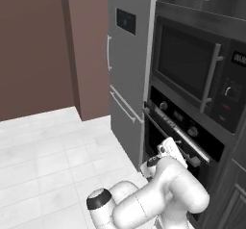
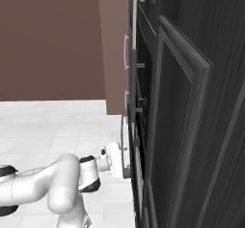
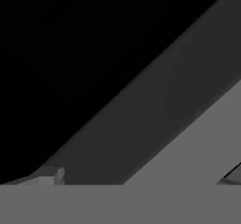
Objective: Take the baked cake out of the oven and place it on the plate for cooling. Then close the oven door.
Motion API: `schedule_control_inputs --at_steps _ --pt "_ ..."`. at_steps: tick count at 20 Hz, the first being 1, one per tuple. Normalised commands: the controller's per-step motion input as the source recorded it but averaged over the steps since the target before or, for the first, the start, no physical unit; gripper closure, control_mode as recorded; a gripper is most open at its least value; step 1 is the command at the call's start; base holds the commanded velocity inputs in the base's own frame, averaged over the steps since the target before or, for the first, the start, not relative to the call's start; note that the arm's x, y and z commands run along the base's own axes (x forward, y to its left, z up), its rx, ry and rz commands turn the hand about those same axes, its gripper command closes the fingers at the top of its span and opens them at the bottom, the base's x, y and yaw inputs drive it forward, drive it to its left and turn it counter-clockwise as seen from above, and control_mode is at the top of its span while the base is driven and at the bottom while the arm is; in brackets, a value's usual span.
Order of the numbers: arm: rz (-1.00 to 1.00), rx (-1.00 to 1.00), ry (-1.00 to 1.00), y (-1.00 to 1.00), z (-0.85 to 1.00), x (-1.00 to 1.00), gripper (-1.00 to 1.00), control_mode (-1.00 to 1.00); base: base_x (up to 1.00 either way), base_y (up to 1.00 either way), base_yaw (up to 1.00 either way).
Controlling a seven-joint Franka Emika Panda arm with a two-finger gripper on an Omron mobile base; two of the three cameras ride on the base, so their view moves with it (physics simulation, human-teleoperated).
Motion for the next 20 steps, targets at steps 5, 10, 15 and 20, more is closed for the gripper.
schedule_control_inputs --at_steps 5,10,15,20 --pt "-0.17 -0.10 -0.03 -0.94 0.00 0.52 -1.00 -1.00 0.00 0.00 0.00" --pt "-0.13 -0.08 -0.02 -0.80 0.00 0.54 -1.00 -1.00 0.00 0.00 0.00" --pt "-0.10 -0.05 -0.02 -0.62 0.00 0.43 -1.00 -1.00 0.00 0.00 0.00" --pt "-0.01 -0.01 -0.10 -0.30 0.00 -0.01 -1.00 -1.00 0.00 0.00 0.00"
